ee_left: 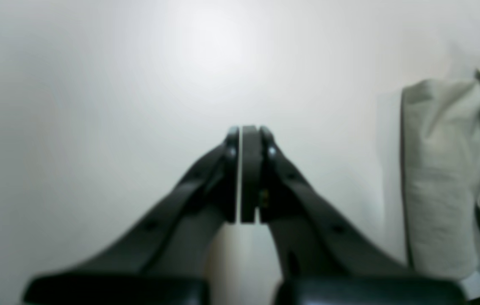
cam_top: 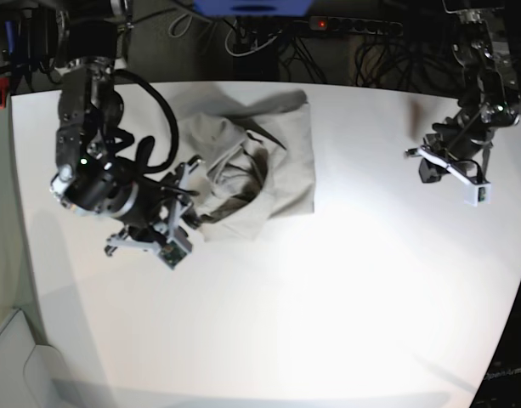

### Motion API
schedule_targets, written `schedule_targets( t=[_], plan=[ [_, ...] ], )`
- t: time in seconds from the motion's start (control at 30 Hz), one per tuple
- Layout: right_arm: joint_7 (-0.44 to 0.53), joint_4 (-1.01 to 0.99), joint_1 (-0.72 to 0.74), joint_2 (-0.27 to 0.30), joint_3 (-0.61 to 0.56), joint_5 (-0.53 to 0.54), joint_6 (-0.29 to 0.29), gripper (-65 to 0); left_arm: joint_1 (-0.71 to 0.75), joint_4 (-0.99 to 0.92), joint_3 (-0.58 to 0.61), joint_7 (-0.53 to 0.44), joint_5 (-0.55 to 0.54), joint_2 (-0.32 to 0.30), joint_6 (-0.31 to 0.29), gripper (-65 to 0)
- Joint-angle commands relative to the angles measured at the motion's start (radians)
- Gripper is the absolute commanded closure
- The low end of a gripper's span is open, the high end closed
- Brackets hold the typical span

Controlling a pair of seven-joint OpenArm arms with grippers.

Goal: Layout the t-shirt on the table in an organized manner, then fold the t-shirt properly
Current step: 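Tuck and smooth the folded shirt edge with the right gripper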

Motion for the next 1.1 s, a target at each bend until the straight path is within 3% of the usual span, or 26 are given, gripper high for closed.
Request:
schedule_targets(
  t=[0.0, 0.17, 0.4, 0.57, 0.67, 0.87, 1.07],
  plan=[
    [0.013, 0.015, -0.005, 0.004, 0.025, 0.012, 0.011, -6.8, 0.004, 0.015, -0.015, -0.017, -0.009, -0.011, -0.007, -1.3],
    [0.022, 0.013, -0.094, -0.004, 0.046, 0.012, 0.011, -2.7, 0.008, 0.013, -0.021, -0.017, -0.006, 0.004, -0.007, -1.3],
    [0.022, 0.018, -0.17, -0.008, -0.189, 0.012, 0.011, -2.7, 0.004, 0.02, -0.021, -0.017, -0.009, 0.037, -0.007, -1.3],
    [0.058, 0.032, -0.178, 0.078, -0.43, 0.012, 0.011, -2.7, 0.013, 0.023, -0.021, -0.017, -0.008, 0.038, -0.007, -1.3],
    [0.104, 0.064, -0.18, 0.144, -0.508, 0.012, 0.011, -2.7, 0.03, 0.021, -0.023, -0.019, -0.003, 0.033, -0.008, -1.3],
    [0.116, 0.065, -0.158, 0.216, -0.433, 0.01, 0.011, -2.7, 0.082, 0.024, -0.023, -0.097, -0.006, 0.032, -0.008, -1.3],
    [0.116, 0.039, -0.08, 0.223, -0.275, 0.01, 0.011, -2.7, 0.097, 0.026, -0.023, -0.106, -0.008, 0.032, -0.008, -1.3]
  ],
)
